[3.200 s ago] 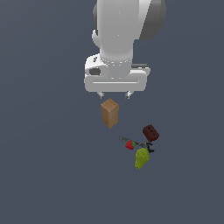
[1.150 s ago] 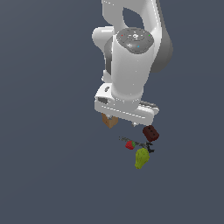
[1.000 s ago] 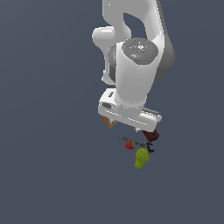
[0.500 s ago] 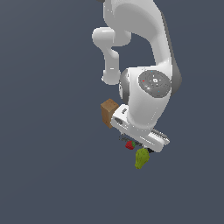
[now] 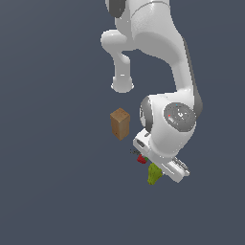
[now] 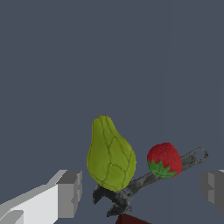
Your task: Pick up a designated object from a clutter of objects.
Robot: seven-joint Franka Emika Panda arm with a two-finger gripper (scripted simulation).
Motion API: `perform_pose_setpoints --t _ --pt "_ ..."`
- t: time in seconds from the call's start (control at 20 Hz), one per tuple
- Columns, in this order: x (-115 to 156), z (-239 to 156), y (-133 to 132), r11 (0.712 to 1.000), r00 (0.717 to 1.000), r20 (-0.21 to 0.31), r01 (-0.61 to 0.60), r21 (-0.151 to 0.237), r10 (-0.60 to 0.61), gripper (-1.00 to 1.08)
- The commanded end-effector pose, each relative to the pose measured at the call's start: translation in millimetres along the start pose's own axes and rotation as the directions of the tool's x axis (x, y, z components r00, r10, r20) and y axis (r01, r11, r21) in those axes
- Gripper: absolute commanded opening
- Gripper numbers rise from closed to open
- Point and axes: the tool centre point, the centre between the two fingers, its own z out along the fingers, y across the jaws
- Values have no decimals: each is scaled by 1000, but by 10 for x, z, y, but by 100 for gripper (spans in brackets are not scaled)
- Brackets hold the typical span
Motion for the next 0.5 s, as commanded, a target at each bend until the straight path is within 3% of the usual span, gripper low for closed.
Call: perform_pose_setpoints --t 0.0,0.45 --pt "-21 99 -71 999 999 -1 -37 3 37 100" --pt "-72 287 -192 995 995 -2 -100 8 100 100"
